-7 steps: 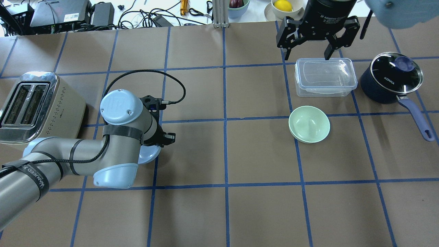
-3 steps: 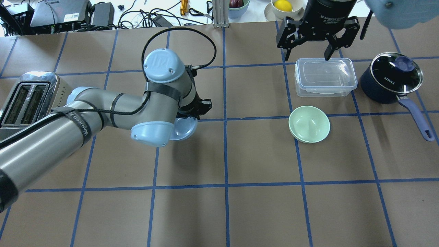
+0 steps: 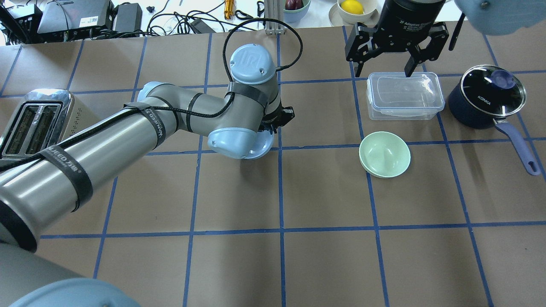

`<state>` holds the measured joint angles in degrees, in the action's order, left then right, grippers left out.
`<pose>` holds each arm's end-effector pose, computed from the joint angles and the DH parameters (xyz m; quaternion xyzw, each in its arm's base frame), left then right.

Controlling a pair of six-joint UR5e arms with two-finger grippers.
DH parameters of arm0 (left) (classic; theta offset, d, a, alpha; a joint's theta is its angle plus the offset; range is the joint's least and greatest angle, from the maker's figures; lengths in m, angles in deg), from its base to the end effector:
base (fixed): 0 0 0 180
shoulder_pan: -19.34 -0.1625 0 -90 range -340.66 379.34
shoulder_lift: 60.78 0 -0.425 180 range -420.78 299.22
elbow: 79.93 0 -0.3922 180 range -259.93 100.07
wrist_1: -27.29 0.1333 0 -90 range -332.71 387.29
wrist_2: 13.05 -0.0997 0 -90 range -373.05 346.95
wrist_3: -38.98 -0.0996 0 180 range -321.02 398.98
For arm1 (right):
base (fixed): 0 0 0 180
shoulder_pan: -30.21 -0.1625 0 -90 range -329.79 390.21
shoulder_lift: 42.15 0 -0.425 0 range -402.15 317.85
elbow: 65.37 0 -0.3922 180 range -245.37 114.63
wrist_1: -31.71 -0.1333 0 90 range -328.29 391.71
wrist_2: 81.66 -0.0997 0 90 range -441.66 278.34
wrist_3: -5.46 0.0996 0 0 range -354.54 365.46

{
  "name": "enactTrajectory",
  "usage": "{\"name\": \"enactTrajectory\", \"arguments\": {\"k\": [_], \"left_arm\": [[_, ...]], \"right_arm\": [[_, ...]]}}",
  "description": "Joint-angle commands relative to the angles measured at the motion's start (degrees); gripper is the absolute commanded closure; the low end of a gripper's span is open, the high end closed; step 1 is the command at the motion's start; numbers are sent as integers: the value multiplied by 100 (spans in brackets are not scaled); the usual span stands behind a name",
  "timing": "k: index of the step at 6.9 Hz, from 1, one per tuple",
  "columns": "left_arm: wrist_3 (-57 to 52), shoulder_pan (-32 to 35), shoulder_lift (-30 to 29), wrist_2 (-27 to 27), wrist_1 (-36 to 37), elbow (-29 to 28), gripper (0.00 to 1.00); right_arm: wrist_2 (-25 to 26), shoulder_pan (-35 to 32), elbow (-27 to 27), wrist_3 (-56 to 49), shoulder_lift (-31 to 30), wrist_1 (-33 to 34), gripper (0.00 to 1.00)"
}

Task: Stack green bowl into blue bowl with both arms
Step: 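Carry the light blue bowl with the left gripper toward the table center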

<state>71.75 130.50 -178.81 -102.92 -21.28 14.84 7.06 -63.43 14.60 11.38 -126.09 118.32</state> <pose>-0.3566 -0.5514 0.2417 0.1008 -0.9921 0.0665 0.0351 0.1693 -0.5271 0.5137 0.0198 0.9997 -0.0041 0.0116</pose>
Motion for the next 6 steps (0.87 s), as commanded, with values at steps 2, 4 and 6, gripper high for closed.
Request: {"name": "enactTrajectory", "arguments": {"k": [2,4,6], "left_arm": [[263,124,-377,-83,5,-248,100],[379,177,-571,-83,-46,-685,100],[413,326,-651,-118,-345,-898,100]], "right_arm": [[-4,354,19,-590,9,-12,0],[-56,976,421,-1083,9,-178,0],[-21,1155,1079,-1565,27,-31,0]]}}
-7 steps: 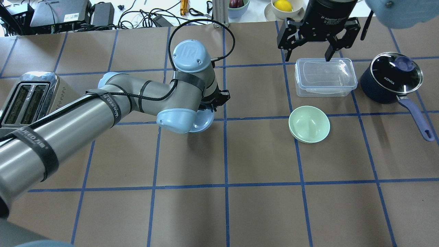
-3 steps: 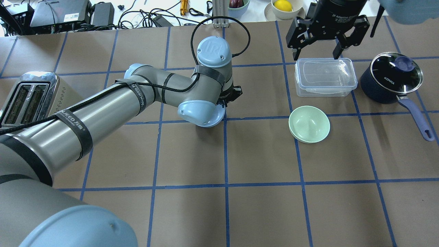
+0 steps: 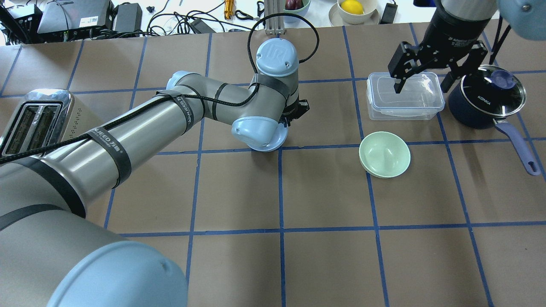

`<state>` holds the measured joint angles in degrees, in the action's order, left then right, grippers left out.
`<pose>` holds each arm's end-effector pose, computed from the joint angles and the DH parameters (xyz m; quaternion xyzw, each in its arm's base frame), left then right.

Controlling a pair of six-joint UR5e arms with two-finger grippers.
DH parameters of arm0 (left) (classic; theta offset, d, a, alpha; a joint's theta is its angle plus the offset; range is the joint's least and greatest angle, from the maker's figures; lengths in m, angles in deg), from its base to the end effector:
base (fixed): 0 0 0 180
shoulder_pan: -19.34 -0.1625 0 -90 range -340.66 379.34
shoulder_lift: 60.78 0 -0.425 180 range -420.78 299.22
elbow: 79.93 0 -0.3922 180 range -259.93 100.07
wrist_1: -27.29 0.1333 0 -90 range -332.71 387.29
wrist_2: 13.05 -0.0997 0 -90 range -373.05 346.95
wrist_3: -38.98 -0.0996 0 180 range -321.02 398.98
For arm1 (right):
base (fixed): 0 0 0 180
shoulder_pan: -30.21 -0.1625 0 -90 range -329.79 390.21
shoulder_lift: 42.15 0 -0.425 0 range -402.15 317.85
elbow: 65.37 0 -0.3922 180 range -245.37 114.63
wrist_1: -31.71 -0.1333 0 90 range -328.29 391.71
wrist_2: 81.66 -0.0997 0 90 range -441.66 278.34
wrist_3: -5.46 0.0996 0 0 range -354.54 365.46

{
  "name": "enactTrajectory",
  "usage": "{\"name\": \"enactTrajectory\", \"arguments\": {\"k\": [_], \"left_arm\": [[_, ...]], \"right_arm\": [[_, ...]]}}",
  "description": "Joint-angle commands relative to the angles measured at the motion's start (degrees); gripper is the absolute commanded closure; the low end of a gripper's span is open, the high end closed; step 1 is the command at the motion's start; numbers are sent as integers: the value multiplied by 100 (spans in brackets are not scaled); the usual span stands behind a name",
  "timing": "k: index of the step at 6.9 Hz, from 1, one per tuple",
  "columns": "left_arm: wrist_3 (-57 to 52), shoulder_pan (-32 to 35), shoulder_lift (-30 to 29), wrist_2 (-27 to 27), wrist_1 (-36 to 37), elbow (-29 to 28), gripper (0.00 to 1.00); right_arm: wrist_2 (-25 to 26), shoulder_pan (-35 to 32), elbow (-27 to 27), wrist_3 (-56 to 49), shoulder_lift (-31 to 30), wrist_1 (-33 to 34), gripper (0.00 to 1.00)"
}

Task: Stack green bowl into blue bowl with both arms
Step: 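Release the blue bowl with the left gripper while the right grasps the green bowl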

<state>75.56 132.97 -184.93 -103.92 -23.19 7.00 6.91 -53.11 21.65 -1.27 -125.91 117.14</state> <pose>-0.3964 -0.5772 0.2279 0.1130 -0.9908 0.0675 0.0304 0.0740 -0.5352 0.4505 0.0004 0.9976 0.0664 0.0203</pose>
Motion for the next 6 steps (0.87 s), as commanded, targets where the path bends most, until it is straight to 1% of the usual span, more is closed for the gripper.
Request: {"name": "enactTrajectory", "arguments": {"k": [1,2,3,4,5,6], "left_arm": [[259,158,-48,-19,-259,-80,100],[287,246,-48,-19,-478,-71,93],[296,256,13,-45,-471,-71,10],[201,221,379,-393,-619,-97,0],[-305,-23,713,-414,-647,-132,0],[-1302,-348,1100,-440,-995,-10,0]], "right_arm": [[-58,228,770,-302,44,584,0],[-59,290,1348,-398,53,1259,0],[2,404,2093,-773,62,2284,0],[-6,666,2805,-890,62,3190,0],[-93,834,3291,-874,97,3948,0],[-120,862,3496,-847,280,4321,0]]}}
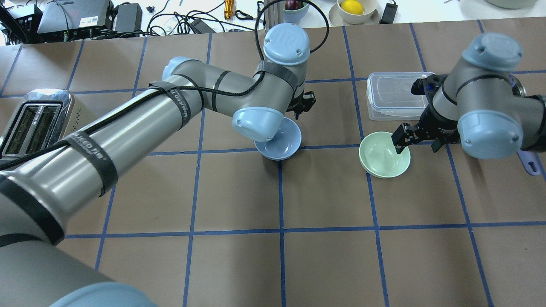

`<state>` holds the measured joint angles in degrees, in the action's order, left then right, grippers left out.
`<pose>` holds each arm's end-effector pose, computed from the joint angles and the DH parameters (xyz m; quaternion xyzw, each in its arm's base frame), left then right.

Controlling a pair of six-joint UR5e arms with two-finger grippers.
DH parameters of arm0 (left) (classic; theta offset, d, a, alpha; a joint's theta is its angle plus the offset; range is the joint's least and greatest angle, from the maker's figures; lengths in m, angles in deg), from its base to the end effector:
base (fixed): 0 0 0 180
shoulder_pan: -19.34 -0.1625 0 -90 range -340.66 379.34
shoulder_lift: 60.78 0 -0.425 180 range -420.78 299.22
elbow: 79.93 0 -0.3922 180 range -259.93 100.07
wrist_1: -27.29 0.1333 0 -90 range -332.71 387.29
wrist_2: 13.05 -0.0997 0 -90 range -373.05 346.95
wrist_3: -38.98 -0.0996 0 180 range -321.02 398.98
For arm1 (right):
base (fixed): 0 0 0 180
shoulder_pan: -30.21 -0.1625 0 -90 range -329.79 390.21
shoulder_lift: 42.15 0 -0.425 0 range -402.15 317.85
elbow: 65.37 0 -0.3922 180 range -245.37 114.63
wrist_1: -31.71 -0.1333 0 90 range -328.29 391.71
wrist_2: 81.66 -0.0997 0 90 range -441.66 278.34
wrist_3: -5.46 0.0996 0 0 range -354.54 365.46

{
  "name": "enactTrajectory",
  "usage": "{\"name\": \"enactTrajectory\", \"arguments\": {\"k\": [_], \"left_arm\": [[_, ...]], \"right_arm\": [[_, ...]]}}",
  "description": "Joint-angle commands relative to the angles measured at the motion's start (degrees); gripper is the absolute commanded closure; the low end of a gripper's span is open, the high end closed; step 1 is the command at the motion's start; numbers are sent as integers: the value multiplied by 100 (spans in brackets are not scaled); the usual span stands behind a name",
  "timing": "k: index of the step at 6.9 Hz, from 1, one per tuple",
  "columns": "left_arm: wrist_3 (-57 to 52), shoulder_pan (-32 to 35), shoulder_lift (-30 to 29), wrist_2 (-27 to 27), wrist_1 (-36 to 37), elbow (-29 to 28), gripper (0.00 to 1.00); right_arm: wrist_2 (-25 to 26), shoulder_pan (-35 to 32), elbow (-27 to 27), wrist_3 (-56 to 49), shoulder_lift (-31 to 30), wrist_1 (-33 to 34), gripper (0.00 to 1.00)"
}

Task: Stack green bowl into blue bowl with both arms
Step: 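Release the blue bowl with the left gripper while the right grasps the green bowl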

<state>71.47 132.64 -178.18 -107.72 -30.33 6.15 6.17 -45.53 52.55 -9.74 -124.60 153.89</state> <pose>-0.3797 -0.5651 0.3009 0.0830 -0.9927 0.0875 0.0004 0.0173 -0.4884 0.2511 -0.0077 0.9994 0.0229 0.0256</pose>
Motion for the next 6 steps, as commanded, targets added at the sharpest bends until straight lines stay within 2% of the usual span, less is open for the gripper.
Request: {"name": "enactTrajectory", "arguments": {"k": [1,2,3,4,5,6], "left_arm": [[-1399,-631,793,-52,-858,67,0],[-2665,-991,1075,18,-1029,93,0],[-3470,-1352,1365,18,-1188,50,0],[-4000,-1764,1734,18,-1859,14,0],[-4771,-2325,2164,18,-2475,14,0],[-4979,-2827,2516,105,-2969,14,0]], "right_arm": [[-186,104,417,34,325,728,18],[-309,139,399,-26,405,720,61],[-284,148,391,-36,406,676,95],[-275,148,356,-36,406,641,100],[-292,157,329,-36,354,614,100],[-310,157,129,-1,344,388,100]]}}
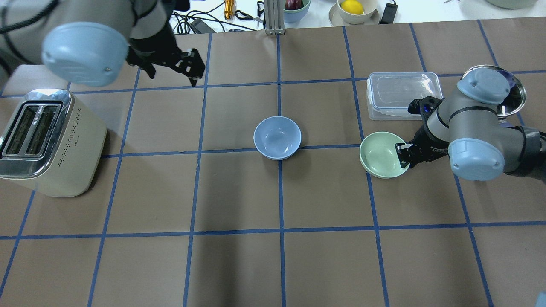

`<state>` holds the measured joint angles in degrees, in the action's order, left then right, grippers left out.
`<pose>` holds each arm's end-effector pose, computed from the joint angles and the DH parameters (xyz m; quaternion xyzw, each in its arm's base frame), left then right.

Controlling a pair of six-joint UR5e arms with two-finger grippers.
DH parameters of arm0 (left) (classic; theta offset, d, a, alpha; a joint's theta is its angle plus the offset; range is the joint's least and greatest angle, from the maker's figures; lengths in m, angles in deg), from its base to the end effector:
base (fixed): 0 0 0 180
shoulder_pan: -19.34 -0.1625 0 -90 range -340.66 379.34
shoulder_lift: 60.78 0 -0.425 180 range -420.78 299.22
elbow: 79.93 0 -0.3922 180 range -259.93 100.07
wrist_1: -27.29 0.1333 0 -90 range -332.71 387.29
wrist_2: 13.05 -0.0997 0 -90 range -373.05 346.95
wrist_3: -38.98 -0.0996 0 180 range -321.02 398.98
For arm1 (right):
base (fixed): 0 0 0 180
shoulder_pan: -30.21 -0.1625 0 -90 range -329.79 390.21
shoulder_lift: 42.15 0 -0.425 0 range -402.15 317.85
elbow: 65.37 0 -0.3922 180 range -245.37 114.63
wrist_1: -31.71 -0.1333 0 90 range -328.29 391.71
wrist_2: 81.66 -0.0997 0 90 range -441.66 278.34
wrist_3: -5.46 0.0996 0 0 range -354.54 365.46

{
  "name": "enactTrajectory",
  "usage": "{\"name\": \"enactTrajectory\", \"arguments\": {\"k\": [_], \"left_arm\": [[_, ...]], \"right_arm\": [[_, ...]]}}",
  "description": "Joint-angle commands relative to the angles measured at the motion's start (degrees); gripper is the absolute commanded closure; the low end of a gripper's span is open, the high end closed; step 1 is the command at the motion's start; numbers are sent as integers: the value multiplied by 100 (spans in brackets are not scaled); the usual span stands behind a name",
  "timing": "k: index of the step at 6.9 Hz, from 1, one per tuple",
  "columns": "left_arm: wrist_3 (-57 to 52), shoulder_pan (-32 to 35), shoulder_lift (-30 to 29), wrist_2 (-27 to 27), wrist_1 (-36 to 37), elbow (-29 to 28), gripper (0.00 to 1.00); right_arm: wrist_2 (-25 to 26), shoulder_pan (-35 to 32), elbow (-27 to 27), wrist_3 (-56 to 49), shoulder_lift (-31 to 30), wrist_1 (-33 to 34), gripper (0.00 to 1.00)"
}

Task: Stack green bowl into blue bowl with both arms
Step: 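Lift the pale green bowl with the right gripper while the left arm withdraws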

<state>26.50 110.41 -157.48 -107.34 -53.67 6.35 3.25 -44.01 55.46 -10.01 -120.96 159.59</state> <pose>-0.1361 -0.5484 0.4760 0.1158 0.9912 -0.0488 0.0424 0.0100 -0.4872 0.2107 0.0043 0.9984 0.0228 0.0525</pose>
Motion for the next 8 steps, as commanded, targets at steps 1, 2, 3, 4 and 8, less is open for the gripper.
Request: {"name": "enactTrajectory", "arguments": {"k": [1,2,3,4,8], "left_arm": [[-414,-678,642,103,-657,38,0],[343,-653,670,121,-674,73,0],[1056,-592,548,217,-666,21,0],[1106,-539,608,305,-657,21,0],[1500,-451,538,455,-613,3,0]], "right_arm": [[-462,-22,-538,78,-133,-846,100],[-1128,-118,-1003,505,-326,-1670,100],[-1526,-389,-1495,1023,-249,-1966,100],[-1608,-983,-1839,1916,38,-1942,100],[-1076,-2596,-1913,3603,813,-784,100]]}}
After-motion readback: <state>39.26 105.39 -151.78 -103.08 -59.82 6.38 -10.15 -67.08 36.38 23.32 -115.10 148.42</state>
